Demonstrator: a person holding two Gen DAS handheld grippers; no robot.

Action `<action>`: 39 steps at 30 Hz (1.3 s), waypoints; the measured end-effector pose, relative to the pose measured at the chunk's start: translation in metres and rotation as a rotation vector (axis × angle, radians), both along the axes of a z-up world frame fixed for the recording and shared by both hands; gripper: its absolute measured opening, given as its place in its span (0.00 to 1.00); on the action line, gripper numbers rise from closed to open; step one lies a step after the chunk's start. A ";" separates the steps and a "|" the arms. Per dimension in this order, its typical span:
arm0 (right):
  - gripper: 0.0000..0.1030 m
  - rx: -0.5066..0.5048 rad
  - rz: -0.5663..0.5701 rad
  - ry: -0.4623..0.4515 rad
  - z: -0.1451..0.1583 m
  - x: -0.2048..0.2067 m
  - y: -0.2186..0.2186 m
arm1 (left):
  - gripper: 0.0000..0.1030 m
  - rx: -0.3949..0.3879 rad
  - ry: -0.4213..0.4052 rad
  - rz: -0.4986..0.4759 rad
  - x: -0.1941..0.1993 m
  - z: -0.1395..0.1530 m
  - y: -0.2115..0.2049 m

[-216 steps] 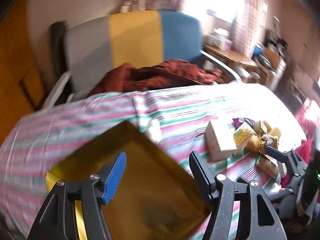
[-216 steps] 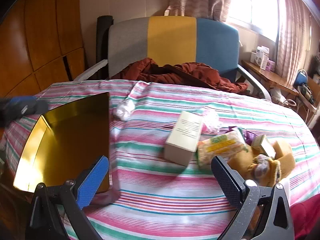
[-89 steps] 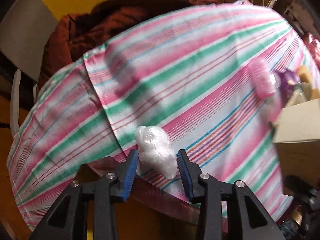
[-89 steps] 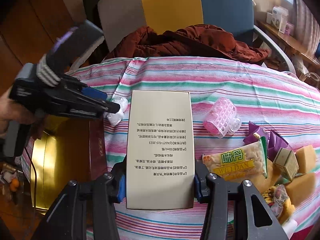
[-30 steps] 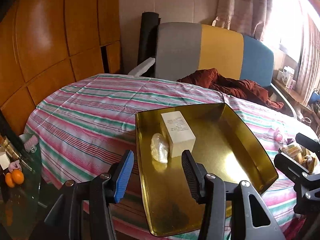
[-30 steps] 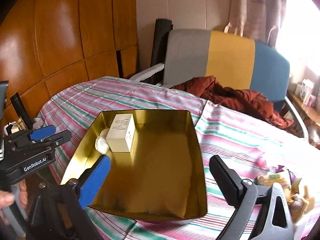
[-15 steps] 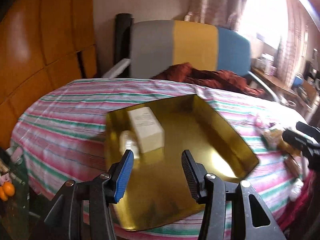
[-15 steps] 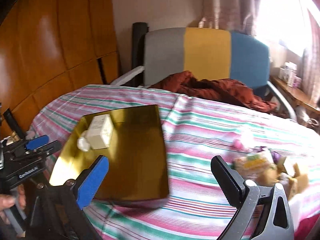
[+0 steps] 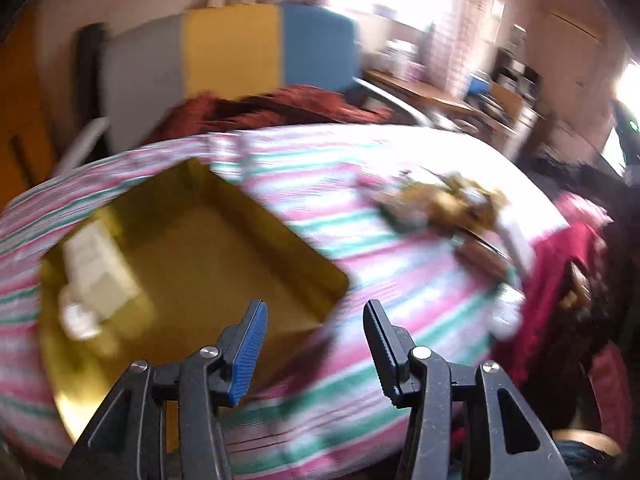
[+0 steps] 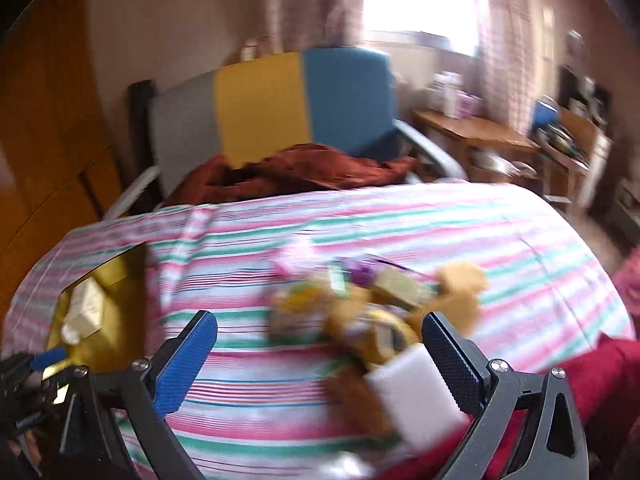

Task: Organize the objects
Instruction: 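Move both grippers back to the pile and grasp another wrapped bundle with the left gripper, then grasp the white sponge block with the right gripper while the left holds the bundle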

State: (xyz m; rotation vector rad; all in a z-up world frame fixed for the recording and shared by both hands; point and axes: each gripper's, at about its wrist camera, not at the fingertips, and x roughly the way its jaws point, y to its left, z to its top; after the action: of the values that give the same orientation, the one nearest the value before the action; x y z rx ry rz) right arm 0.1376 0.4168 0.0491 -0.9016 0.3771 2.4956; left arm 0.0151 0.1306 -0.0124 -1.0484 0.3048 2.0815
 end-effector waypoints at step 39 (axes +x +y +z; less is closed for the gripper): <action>0.92 -0.011 0.276 -0.564 -0.078 -0.016 0.043 | 0.35 -0.009 -0.334 -0.380 0.045 -0.086 0.136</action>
State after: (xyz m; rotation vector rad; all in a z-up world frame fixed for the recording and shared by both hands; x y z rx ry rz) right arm 0.1217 0.4595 -0.0286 -1.6926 0.0792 2.3285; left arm 0.0599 0.2667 -0.0987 -1.2165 0.3154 1.5428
